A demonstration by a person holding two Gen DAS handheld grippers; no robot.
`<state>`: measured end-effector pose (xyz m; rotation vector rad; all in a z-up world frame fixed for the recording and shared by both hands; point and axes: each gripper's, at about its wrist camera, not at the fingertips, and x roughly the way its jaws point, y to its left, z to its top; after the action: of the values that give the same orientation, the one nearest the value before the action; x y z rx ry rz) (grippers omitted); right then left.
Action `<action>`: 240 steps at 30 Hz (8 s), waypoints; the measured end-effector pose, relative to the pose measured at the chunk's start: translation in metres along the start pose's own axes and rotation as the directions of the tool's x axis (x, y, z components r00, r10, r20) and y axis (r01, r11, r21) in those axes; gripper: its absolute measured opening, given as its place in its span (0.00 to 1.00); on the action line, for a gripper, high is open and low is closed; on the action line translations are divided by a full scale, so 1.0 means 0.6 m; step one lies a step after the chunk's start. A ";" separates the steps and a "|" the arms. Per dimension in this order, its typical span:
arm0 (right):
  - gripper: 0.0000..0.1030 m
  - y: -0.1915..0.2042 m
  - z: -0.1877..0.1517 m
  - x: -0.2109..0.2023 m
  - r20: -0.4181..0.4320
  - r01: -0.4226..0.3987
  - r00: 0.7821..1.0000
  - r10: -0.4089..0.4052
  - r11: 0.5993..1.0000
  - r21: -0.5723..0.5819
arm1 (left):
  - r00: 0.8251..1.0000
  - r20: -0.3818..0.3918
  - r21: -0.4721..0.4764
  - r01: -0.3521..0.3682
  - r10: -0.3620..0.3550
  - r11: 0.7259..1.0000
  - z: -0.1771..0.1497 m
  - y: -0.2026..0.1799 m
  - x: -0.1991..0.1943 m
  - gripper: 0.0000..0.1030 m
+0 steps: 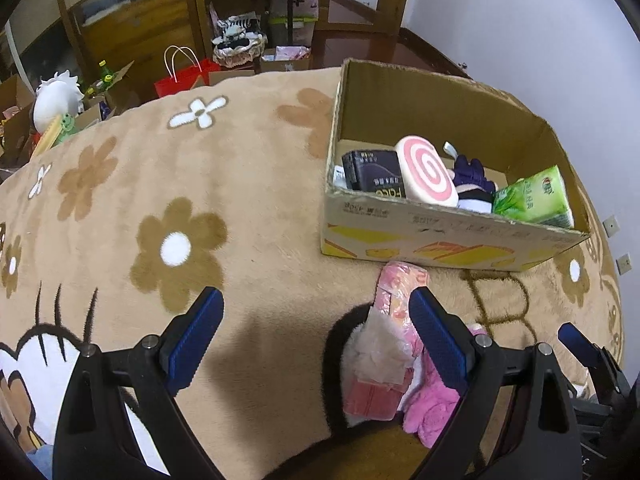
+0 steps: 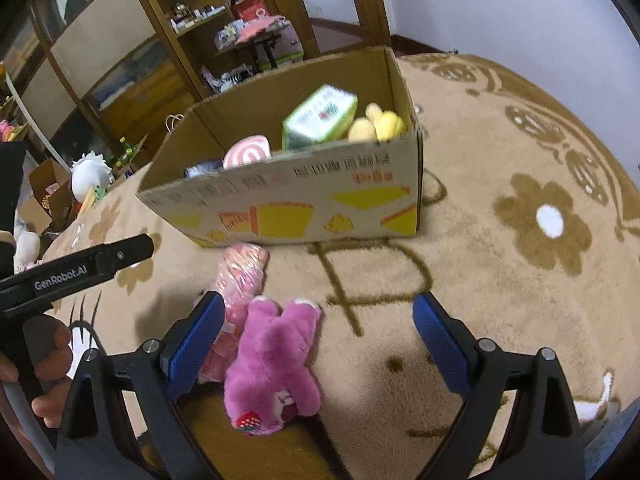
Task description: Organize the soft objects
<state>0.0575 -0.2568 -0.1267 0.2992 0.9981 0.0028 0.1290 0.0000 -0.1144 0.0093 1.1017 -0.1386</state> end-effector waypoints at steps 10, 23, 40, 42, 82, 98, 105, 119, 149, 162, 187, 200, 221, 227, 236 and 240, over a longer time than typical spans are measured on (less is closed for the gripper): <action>0.96 0.003 -0.011 0.040 -0.061 -0.012 0.998 0.010 0.999 -0.039 | 0.998 -0.045 0.030 0.034 -0.033 0.999 -0.007 -0.011 0.041 0.90; 0.96 0.038 -0.024 0.078 -0.130 -0.055 0.991 0.038 0.990 -0.133 | 0.993 -0.089 0.062 0.078 -0.072 0.995 -0.015 -0.035 0.078 0.90; 0.53 0.067 -0.036 0.113 -0.188 -0.103 0.980 0.071 0.981 -0.165 | 0.984 -0.142 0.082 0.119 -0.107 0.990 -0.019 -0.048 0.125 0.90; 0.53 0.062 -0.036 0.115 -0.190 -0.112 0.978 0.083 0.983 -0.148 | 0.984 -0.148 0.083 0.115 -0.102 0.990 -0.017 -0.049 0.133 0.90; 0.48 0.054 -0.038 0.112 -0.189 -0.106 0.979 0.077 0.984 -0.145 | 0.989 -0.141 0.121 0.052 -0.035 0.991 -0.040 -0.079 0.150 0.42; 0.47 0.016 -0.007 0.055 -0.050 -0.034 0.998 0.030 0.997 -0.069 | 0.994 -0.089 0.132 0.069 -0.057 0.989 -0.042 -0.088 0.082 0.15; 0.47 0.011 0.008 0.007 0.032 -0.009 0.999 0.012 0.997 -0.082 | 0.999 -0.032 0.138 0.046 -0.042 0.989 -0.040 -0.082 0.031 0.15; 0.47 0.043 0.056 -0.111 0.252 0.009 0.967 0.020 0.994 -0.113 | 0.982 0.186 0.152 0.005 -0.034 0.988 0.000 -0.078 -0.110 0.15; 0.48 0.081 0.221 -0.134 0.438 0.026 0.897 0.062 0.981 -0.191 | 0.853 0.521 0.072 -0.010 -0.029 0.997 0.106 -0.074 -0.165 0.15; 0.48 0.072 0.214 -0.035 0.343 -0.004 0.937 0.069 0.982 -0.189 | 0.905 0.425 0.093 -0.009 -0.032 0.996 0.117 -0.088 -0.071 0.16; 0.49 0.038 0.193 -0.025 0.291 -0.014 0.955 0.055 0.990 -0.141 | 0.946 0.321 0.085 0.029 -0.055 0.996 0.109 -0.083 -0.035 0.53; 0.85 0.041 0.182 -0.127 0.365 0.017 0.931 0.029 0.992 -0.124 | 0.921 0.390 0.048 -0.015 -0.005 0.999 0.090 -0.064 -0.144 0.81; 1.00 0.021 0.107 -0.302 0.492 0.046 0.870 -0.005 0.997 -0.070 | 0.865 0.500 0.088 -0.092 0.036 0.992 0.023 -0.052 -0.305 0.96; 1.00 0.025 0.089 -0.321 0.515 0.074 0.857 -0.017 0.993 -0.091 | 0.826 0.563 0.135 -0.100 0.007 0.986 -0.002 -0.061 -0.340 0.96; 1.00 0.029 0.071 -0.332 0.547 0.124 0.836 -0.044 0.986 -0.109 | 0.814 0.580 0.178 -0.107 -0.017 0.978 -0.016 -0.073 -0.338 0.97; 1.00 0.029 0.069 -0.328 0.546 0.146 0.836 -0.062 0.983 -0.113 | 0.819 0.574 0.178 -0.100 -0.021 0.979 -0.016 -0.069 -0.327 0.97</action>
<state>-0.0133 -0.2776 0.0609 0.0924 0.4417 -0.1016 0.0287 -0.0192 0.0585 0.1630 0.4736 -0.1992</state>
